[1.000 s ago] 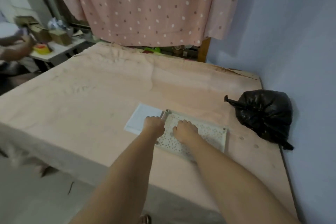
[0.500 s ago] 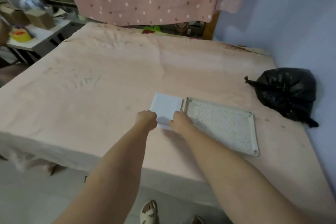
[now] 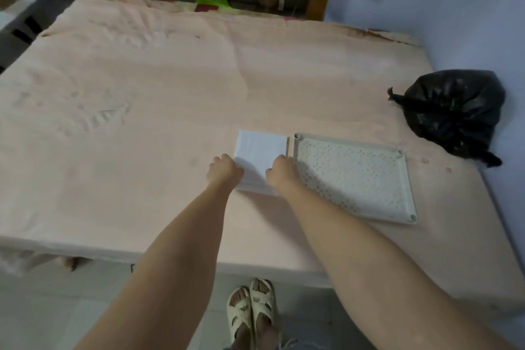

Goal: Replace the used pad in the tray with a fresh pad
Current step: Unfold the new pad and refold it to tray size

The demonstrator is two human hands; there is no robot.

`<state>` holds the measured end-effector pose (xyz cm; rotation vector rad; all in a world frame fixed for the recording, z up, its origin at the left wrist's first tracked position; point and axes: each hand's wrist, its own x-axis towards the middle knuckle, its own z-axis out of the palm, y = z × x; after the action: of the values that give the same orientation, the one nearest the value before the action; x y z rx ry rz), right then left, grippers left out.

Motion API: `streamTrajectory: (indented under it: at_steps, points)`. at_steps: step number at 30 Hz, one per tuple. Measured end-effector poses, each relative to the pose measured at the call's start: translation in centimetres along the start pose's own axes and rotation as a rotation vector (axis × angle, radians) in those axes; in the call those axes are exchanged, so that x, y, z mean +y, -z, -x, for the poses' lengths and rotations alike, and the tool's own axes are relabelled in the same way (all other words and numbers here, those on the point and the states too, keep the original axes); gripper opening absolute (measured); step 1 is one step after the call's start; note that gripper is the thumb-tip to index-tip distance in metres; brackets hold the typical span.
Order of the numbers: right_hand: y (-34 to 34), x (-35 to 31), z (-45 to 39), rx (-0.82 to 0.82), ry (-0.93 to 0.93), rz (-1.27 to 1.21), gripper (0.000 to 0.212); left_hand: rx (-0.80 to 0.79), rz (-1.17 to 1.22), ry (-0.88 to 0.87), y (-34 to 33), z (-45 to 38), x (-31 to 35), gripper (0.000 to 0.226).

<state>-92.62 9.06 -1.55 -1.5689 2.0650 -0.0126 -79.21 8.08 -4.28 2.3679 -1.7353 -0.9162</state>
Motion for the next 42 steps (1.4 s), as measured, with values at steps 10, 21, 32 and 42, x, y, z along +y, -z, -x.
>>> streamTrajectory:
  at_steps: [10,21,32,42]
  points:
    - [-0.3,-0.4,-3.5,-0.053,-0.123,-0.057,0.039,-0.094,0.480,0.192,-0.6,-4.3,0.0,0.058]
    - [-1.6,-0.5,-3.0,-0.064,-0.099,-0.261,0.046,0.020,0.819,0.080,0.9,-1.6,-2.7,0.028]
    - [-6.2,-3.8,3.4,-0.421,0.056,-1.087,0.028,0.145,1.242,0.146,3.9,7.6,-11.6,0.026]
    - [-8.8,-6.7,7.6,-0.404,0.298,-1.006,0.005,0.345,1.274,0.204,3.9,13.8,-16.1,0.011]
